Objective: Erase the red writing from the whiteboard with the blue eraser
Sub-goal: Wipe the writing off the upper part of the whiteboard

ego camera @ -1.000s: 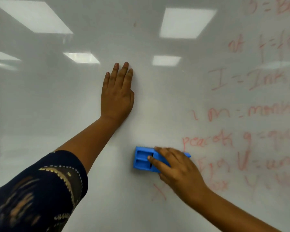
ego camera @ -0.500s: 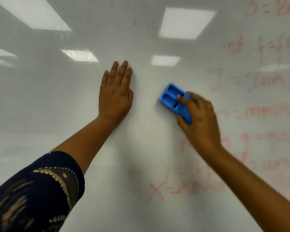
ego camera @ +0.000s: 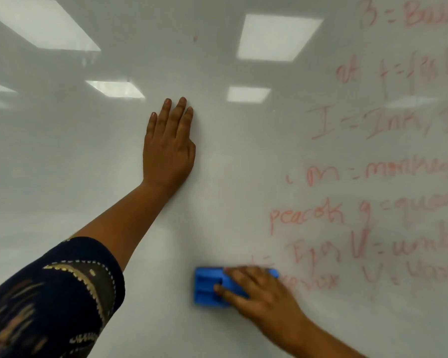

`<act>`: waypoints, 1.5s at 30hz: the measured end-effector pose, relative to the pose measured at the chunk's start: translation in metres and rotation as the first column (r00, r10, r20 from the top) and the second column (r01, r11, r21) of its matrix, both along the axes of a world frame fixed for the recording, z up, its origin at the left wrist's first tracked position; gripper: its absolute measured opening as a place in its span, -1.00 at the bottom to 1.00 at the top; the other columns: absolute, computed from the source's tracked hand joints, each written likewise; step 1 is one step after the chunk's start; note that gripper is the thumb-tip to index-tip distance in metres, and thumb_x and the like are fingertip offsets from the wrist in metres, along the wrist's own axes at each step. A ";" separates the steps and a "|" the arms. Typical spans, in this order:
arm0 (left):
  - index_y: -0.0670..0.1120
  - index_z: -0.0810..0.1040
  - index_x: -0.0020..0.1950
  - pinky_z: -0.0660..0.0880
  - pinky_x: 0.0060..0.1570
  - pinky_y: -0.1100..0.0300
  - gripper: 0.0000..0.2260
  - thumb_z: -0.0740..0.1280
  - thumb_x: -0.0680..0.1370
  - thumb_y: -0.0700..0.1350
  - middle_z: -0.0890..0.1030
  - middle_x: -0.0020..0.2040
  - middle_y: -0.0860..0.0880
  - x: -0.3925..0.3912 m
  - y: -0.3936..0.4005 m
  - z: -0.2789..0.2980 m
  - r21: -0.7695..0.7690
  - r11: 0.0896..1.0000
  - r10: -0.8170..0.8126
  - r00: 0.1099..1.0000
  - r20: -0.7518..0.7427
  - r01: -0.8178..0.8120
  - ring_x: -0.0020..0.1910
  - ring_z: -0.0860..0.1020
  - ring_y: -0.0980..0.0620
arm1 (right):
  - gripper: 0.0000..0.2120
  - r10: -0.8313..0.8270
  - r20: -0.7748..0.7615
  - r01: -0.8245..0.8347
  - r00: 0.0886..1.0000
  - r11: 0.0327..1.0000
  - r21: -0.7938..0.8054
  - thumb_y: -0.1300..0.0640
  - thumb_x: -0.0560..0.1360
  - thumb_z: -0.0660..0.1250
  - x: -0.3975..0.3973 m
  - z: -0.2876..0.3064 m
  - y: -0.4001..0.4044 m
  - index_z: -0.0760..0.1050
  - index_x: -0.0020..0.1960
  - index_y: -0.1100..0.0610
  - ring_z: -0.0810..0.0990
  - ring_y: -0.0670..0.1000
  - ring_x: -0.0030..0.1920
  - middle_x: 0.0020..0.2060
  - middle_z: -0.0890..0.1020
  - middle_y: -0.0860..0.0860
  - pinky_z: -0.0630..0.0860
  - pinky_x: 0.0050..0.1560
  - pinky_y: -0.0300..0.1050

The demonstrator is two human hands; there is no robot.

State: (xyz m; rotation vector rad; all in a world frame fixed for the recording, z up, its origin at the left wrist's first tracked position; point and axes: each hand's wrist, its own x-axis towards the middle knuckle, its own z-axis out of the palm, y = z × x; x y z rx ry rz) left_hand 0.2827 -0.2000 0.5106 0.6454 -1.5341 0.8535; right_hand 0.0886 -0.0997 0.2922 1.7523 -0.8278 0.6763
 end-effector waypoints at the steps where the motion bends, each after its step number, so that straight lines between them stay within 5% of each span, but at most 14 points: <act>1: -0.23 0.32 0.41 0.07 0.41 -0.08 -0.55 0.14 0.50 -0.26 0.30 0.44 -0.20 0.000 0.000 0.000 -0.003 1.000 0.000 1.000 -0.001 0.000 0.45 0.20 -0.21 | -0.67 -0.010 0.004 0.010 1.000 1.000 -0.023 0.19 0.54 0.18 -0.007 0.017 0.001 0.50 0.25 -0.05 0.57 0.08 0.09 0.16 0.60 0.06 0.40 0.15 -0.11; 6: -0.23 0.32 0.41 0.07 0.41 -0.06 -0.54 0.05 0.51 -0.20 0.31 0.44 -0.20 0.000 -0.002 0.001 -0.014 1.000 0.012 1.000 -0.004 -0.012 0.44 0.21 -0.21 | -0.53 -0.023 0.295 0.074 0.955 0.984 -0.163 0.22 0.32 0.51 -0.037 0.133 0.005 0.53 0.22 0.15 0.58 0.28 0.05 0.17 0.55 0.26 0.51 0.07 0.11; 12: -0.22 0.32 0.41 0.07 0.41 -0.06 -0.55 0.06 0.51 -0.22 0.32 0.44 -0.19 -0.001 -0.001 -0.001 -0.009 1.000 0.012 1.000 -0.006 -0.012 0.44 0.21 -0.21 | -0.51 0.072 0.704 0.110 0.707 0.971 -0.210 0.04 0.51 0.32 -0.074 0.185 0.015 0.28 0.40 -0.01 0.31 0.13 0.29 0.35 0.35 0.11 0.37 0.24 0.02; 22: -0.22 0.33 0.41 0.08 0.40 -0.05 -0.55 0.06 0.51 -0.21 0.33 0.43 -0.19 0.000 -0.004 -0.002 -0.025 0.999 0.025 1.000 -0.009 -0.026 0.44 0.23 -0.20 | -0.43 0.035 0.538 -0.036 0.842 0.999 -0.009 0.20 0.27 0.55 0.008 0.040 0.000 0.47 0.23 0.04 0.39 0.09 0.13 0.16 0.56 0.16 0.32 0.18 -0.09; 28: -0.22 0.31 0.42 0.06 0.41 -0.05 -0.55 0.05 0.52 -0.20 0.30 0.44 -0.19 0.001 -0.002 -0.002 0.003 1.000 0.026 1.000 -0.004 -0.026 0.45 0.19 -0.20 | -0.71 0.005 0.233 -0.033 0.972 0.993 0.113 0.14 0.52 0.24 0.022 -0.057 0.004 0.55 0.18 -0.10 0.59 -0.02 0.05 0.12 0.62 -0.03 0.56 -0.05 -0.17; 33: -0.22 0.30 0.42 0.05 0.41 -0.04 -0.55 0.05 0.53 -0.20 0.30 0.44 -0.19 0.000 -0.001 -0.002 -0.005 1.000 0.026 1.000 -0.008 -0.026 0.45 0.20 -0.20 | -0.71 -0.023 0.173 0.023 0.985 1.000 0.001 0.19 0.54 0.21 -0.019 -0.019 0.014 0.54 0.19 -0.04 0.48 0.03 0.10 0.12 0.62 0.05 0.43 0.10 -0.14; 37: -0.21 0.30 0.42 0.04 0.41 -0.02 -0.55 0.06 0.53 -0.20 0.30 0.44 -0.19 0.000 -0.003 -0.003 -0.010 0.999 0.030 0.999 -0.011 -0.030 0.45 0.20 -0.20 | -0.47 -0.049 0.373 0.074 0.926 0.996 -0.052 0.26 0.22 0.57 -0.046 0.057 0.021 0.56 0.17 0.11 0.50 0.15 0.10 0.13 0.59 0.20 0.52 0.06 0.04; 42: -0.21 0.32 0.41 0.05 0.41 -0.01 -0.55 0.07 0.51 -0.22 0.32 0.44 -0.18 -0.002 -0.005 -0.003 -0.038 0.999 0.031 0.999 -0.030 -0.033 0.44 0.22 -0.19 | -0.50 0.042 0.652 0.026 0.757 0.995 -0.094 0.15 0.40 0.45 -0.056 0.105 0.022 0.40 0.31 0.04 0.34 0.04 0.23 0.28 0.44 0.11 0.35 0.18 -0.09; 45: -0.20 0.32 0.42 -0.04 0.43 0.08 -0.55 0.07 0.52 -0.22 0.32 0.44 -0.18 -0.002 -0.005 -0.003 -0.041 0.999 0.034 0.999 -0.040 -0.035 0.44 0.21 -0.19 | -0.50 0.075 0.632 -0.032 0.771 0.996 -0.079 0.18 0.37 0.48 -0.039 0.085 0.017 0.44 0.28 0.06 0.34 0.05 0.20 0.25 0.47 0.14 0.38 0.20 -0.05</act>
